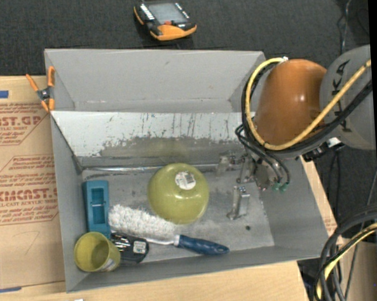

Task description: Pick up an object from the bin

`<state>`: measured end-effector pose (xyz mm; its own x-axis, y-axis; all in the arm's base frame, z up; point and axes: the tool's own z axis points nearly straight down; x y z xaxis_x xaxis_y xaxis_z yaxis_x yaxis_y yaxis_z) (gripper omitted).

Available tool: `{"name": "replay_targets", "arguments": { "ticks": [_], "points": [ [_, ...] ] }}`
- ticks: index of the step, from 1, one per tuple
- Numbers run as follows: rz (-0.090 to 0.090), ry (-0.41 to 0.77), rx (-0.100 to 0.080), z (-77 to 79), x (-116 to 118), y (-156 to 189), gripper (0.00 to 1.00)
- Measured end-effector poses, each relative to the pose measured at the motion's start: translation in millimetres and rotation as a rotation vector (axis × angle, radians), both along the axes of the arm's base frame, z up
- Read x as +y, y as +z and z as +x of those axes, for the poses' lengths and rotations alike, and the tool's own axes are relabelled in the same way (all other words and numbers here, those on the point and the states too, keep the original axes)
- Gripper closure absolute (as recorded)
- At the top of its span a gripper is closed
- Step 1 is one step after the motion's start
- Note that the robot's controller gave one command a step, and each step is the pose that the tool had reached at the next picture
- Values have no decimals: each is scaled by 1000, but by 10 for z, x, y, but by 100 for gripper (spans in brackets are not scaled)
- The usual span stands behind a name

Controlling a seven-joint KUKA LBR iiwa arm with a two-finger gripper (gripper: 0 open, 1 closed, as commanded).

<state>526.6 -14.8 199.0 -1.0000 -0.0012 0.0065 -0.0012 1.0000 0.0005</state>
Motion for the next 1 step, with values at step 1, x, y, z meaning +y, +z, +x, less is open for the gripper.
{"name": "replay_targets", "arguments": {
  "ticks": [1],
  "points": [
    [0, 0, -8, 17, 0, 43, 0]
  ]
}}
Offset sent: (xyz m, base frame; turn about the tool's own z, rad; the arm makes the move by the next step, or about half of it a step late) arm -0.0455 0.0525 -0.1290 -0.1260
